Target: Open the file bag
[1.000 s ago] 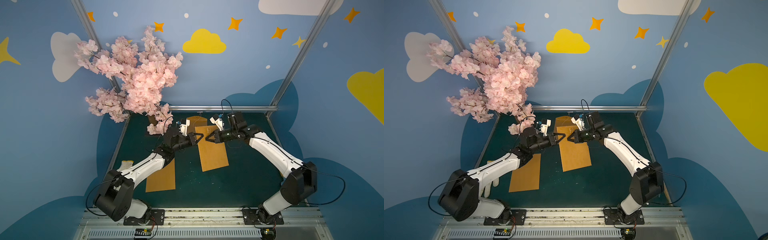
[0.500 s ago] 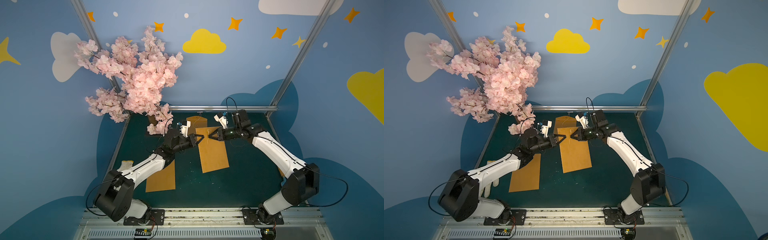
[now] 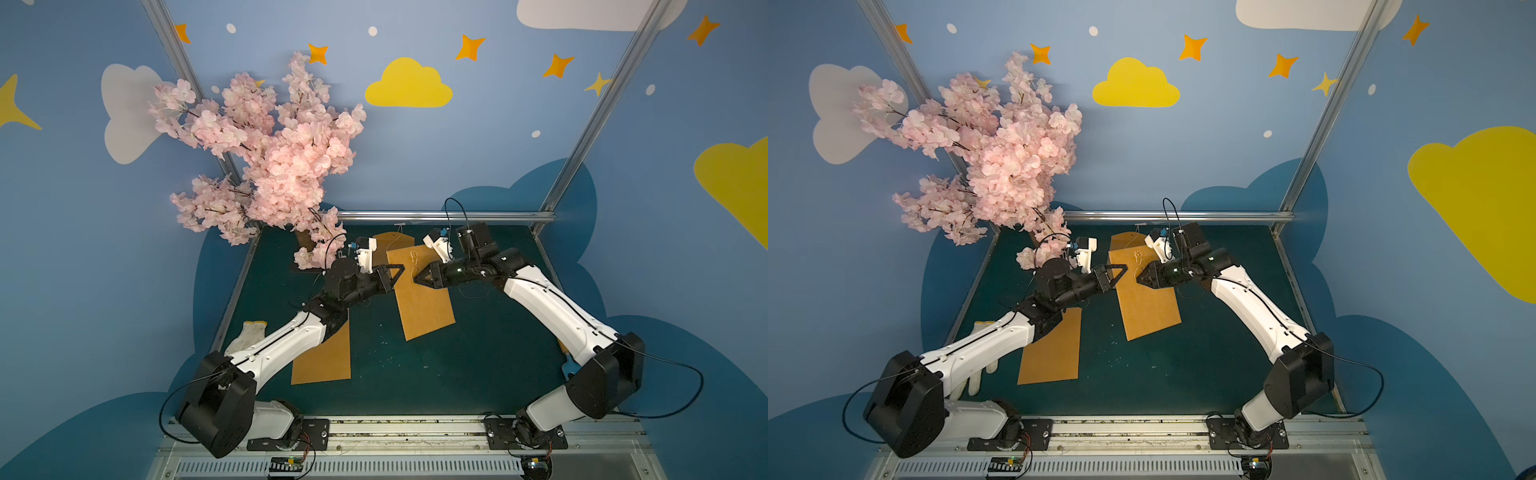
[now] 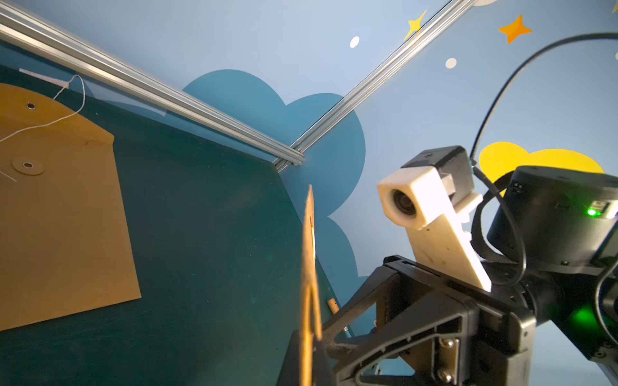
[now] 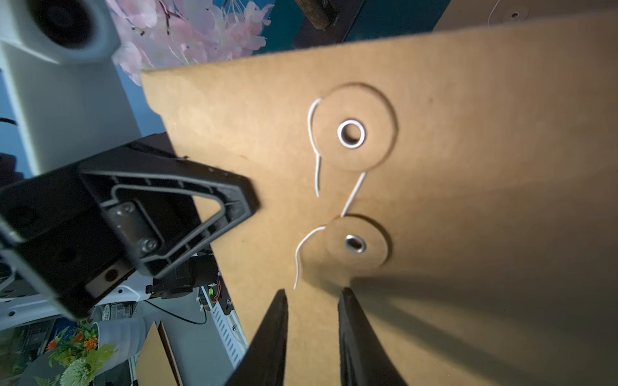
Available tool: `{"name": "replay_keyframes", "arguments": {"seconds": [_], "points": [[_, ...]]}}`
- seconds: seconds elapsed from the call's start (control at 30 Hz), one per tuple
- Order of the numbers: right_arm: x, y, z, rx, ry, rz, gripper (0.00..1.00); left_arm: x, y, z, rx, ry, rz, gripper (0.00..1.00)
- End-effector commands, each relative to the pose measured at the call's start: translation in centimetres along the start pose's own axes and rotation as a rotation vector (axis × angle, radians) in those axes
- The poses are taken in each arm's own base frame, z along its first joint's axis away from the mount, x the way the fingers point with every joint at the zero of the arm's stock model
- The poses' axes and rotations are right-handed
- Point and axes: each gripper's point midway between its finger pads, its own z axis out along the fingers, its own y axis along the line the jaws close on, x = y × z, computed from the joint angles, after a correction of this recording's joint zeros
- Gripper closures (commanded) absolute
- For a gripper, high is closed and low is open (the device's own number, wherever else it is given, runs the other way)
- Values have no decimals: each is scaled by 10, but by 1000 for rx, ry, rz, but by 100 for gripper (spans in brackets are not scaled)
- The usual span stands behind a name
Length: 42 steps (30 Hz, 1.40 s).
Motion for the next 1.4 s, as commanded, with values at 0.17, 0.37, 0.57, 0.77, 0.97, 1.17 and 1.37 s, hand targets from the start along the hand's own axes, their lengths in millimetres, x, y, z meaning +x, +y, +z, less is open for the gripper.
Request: {"name": "replay_keyframes", "arguments": {"seconds": [0.17,0.37,0.57,0.77,0.97,1.17,1.37], "points": [[-2,1,14,49,28,-12,72,-5,-7,1,-33,-30,56,97],[4,-1,21,77,60,-7,73,-12,-11,-2,-28,-67,56,97],[9,-6,30,97,75,5,81,-16,-14,-6,-17,-103,42,97],[5,-3,30,86,55,0,80,-13,-15,-6,-7,-92,32,97],[2,2,30,76,54,-8,79,-7,-11,-3,-12,-76,21,97],[3,1,35,78,68,-8,79,-2,-11,2,-5,-62,16,97],[1,2,37,78,70,-10,85,1,-10,3,-5,-51,16,97]]}}
